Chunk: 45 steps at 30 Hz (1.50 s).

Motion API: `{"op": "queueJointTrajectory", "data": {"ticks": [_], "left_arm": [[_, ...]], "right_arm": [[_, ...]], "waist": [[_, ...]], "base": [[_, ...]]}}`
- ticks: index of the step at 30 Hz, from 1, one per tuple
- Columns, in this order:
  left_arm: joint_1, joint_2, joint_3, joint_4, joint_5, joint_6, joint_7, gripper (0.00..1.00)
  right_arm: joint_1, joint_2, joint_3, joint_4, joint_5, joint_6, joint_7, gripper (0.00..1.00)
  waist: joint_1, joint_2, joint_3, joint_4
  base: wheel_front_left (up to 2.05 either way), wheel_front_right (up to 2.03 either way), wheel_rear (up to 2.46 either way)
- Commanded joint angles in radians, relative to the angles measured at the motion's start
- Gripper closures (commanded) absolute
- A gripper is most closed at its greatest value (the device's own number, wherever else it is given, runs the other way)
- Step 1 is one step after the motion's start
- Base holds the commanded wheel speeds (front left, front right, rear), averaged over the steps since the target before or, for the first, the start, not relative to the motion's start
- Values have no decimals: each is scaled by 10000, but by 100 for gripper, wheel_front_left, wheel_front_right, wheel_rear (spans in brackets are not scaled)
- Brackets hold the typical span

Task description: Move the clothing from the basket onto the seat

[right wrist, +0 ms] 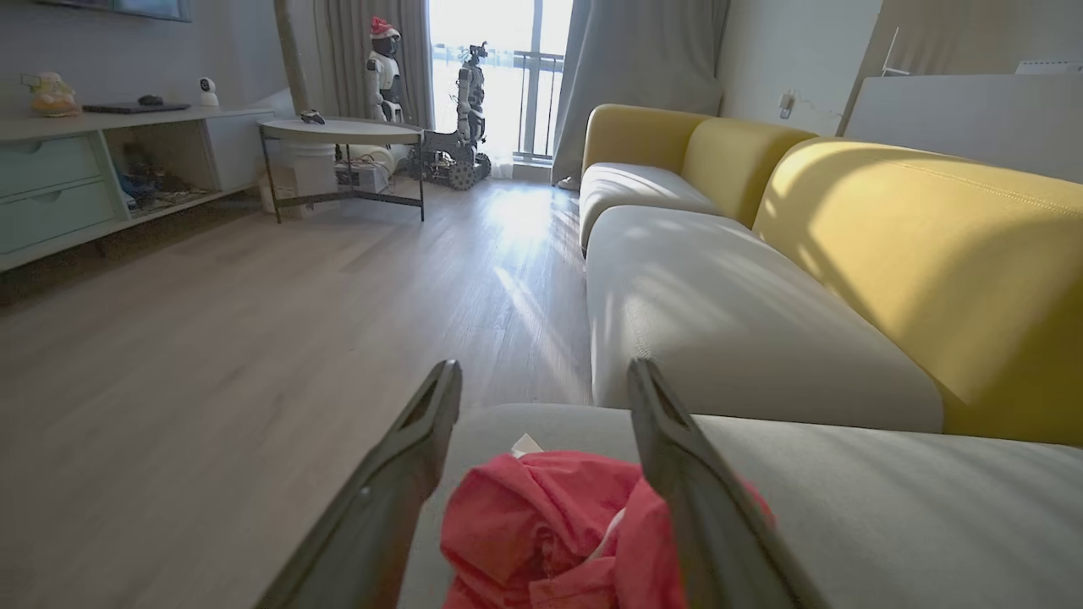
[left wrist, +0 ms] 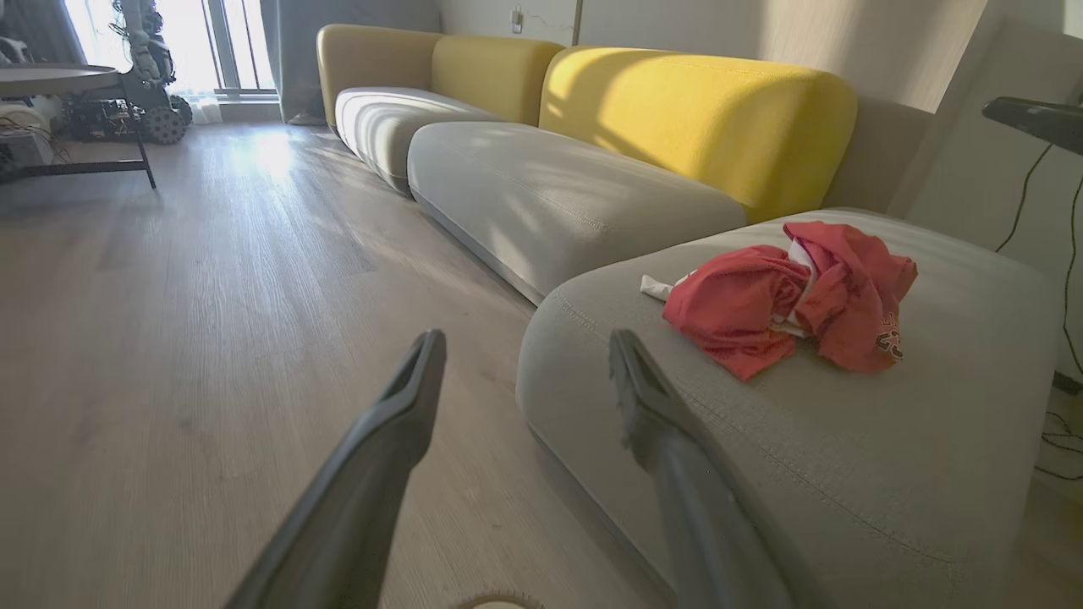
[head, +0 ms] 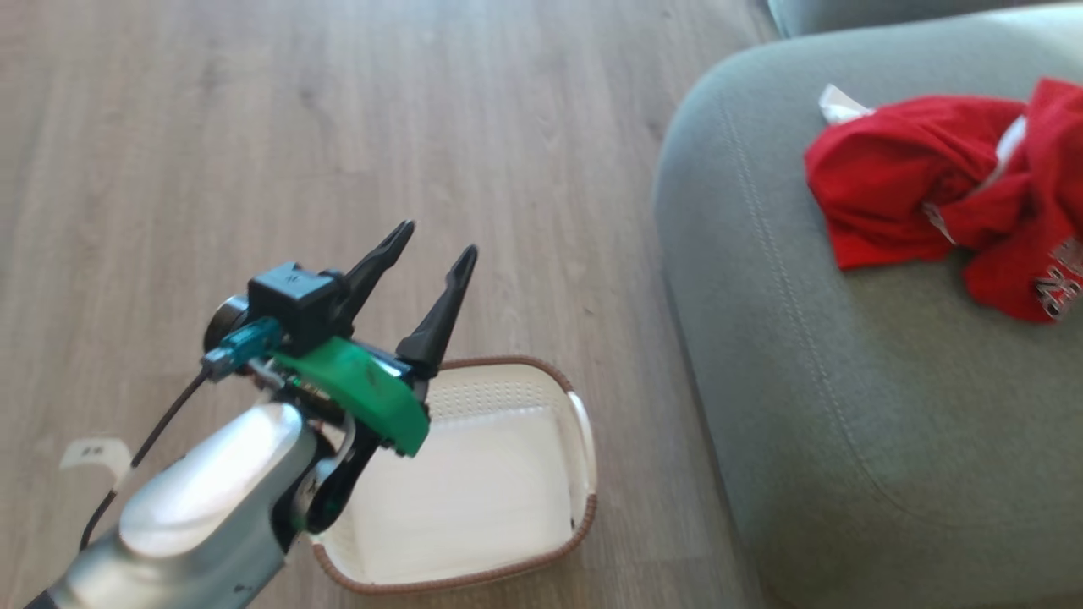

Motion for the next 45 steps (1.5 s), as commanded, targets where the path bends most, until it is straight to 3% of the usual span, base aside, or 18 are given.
{"op": "queueJointTrajectory", "data": {"ticks": [1, 14, 19, 23, 30, 35, 45], "left_arm": [[-210, 424, 624, -289, -33, 119, -139, 0], [1200, 660, 2209, -612, 139, 880, -294, 0], [2211, 362, 3405, -1010, 792, 1130, -298, 0], [3022, 41, 4228, -1136, 1304, 1085, -298, 0], [4170, -645, 5621, -1201, 2112, 572, -299, 0], [4842, -1261, 6452, -1178, 2753, -39, -299, 0], [5508, -2217, 7626, -531, 4009, -1217, -300, 0]], "right_arm": [[428, -3, -356, -574, -280, -4, -102, 0], [3433, 3277, -2624, -3412, -3020, -4, -264, 0], [4168, 4491, -2926, -3683, -3603, -4, -850, 0], [4547, 5291, -2892, -3543, -3932, -4, -1286, 0], [4907, 5987, -2565, -3058, -4113, -4, -1865, 0], [5078, 6296, -2198, -2901, -4081, -4, -2139, 0], [5170, 6467, -1616, -3016, -4150, -4, -2249, 0]], "waist": [[1, -1, -246, 353], [1, -1, -565, 1287], [1, -1, -643, 1387], [1, -1, -681, 1383], [1, -1, -731, 1307], [1, -1, -798, 1308], [1, -1, -761, 1211]], "base": [[0, 0, 0], [0, 0, 0], [0, 0, 0], [0, 0, 0], [0, 0, 0], [0, 0, 0], [0, 0, 0]]}}
